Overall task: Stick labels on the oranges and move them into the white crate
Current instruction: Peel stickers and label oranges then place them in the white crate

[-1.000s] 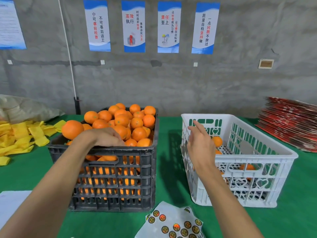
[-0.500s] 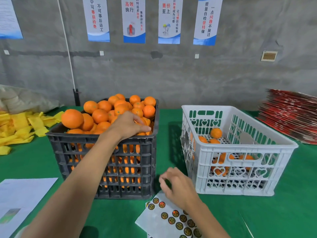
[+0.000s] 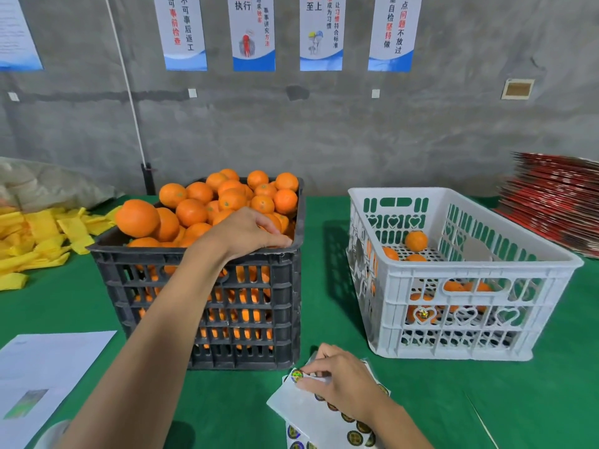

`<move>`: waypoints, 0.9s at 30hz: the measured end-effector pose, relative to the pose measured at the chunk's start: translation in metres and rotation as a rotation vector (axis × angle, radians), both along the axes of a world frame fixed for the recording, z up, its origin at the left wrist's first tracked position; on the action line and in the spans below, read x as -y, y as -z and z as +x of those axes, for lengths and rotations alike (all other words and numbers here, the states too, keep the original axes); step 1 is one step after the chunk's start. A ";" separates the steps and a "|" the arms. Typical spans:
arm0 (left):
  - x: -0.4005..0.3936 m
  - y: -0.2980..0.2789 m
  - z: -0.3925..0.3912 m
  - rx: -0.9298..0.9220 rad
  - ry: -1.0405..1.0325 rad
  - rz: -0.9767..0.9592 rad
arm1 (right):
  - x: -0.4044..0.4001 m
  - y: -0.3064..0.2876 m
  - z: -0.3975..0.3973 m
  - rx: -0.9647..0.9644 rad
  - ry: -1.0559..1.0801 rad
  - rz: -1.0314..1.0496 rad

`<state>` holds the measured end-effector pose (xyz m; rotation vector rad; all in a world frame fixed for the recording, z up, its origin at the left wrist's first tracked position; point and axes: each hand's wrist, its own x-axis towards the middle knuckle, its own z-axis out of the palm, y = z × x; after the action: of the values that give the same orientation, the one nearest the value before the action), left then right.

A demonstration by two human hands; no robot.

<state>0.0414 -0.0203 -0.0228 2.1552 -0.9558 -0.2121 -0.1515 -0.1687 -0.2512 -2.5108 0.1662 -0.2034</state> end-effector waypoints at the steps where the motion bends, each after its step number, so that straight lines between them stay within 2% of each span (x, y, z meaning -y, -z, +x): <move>1: 0.000 0.000 0.000 0.001 -0.001 0.000 | -0.001 0.000 0.000 0.009 0.019 0.055; 4: -0.001 0.000 0.000 -0.003 0.004 -0.008 | -0.003 -0.001 0.002 0.008 0.063 0.236; 7: -0.001 0.001 -0.001 -0.008 0.004 -0.025 | -0.001 -0.002 0.005 -0.039 0.073 0.321; 15: -0.002 0.004 0.000 -0.001 0.024 -0.068 | 0.001 0.006 0.001 0.107 0.137 0.189; 18: 0.000 0.005 0.003 0.009 0.019 -0.072 | 0.001 -0.005 -0.002 0.155 0.257 0.288; 20: 0.000 0.007 0.005 0.023 0.018 -0.089 | 0.002 -0.025 0.002 0.278 0.379 0.415; 23: -0.001 0.007 0.006 0.029 0.006 -0.149 | 0.001 -0.080 0.017 0.623 0.517 0.401; 25: -0.001 0.003 0.004 -0.002 -0.019 -0.217 | -0.005 -0.124 0.033 0.788 0.556 0.311; 27: 0.000 -0.002 0.001 -0.031 -0.055 -0.303 | -0.015 -0.163 0.051 0.896 0.567 0.125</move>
<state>0.0428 -0.0203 -0.0206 1.8917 -0.8511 -0.0681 -0.1009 -0.1536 -0.0886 -1.9619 0.4853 -1.4406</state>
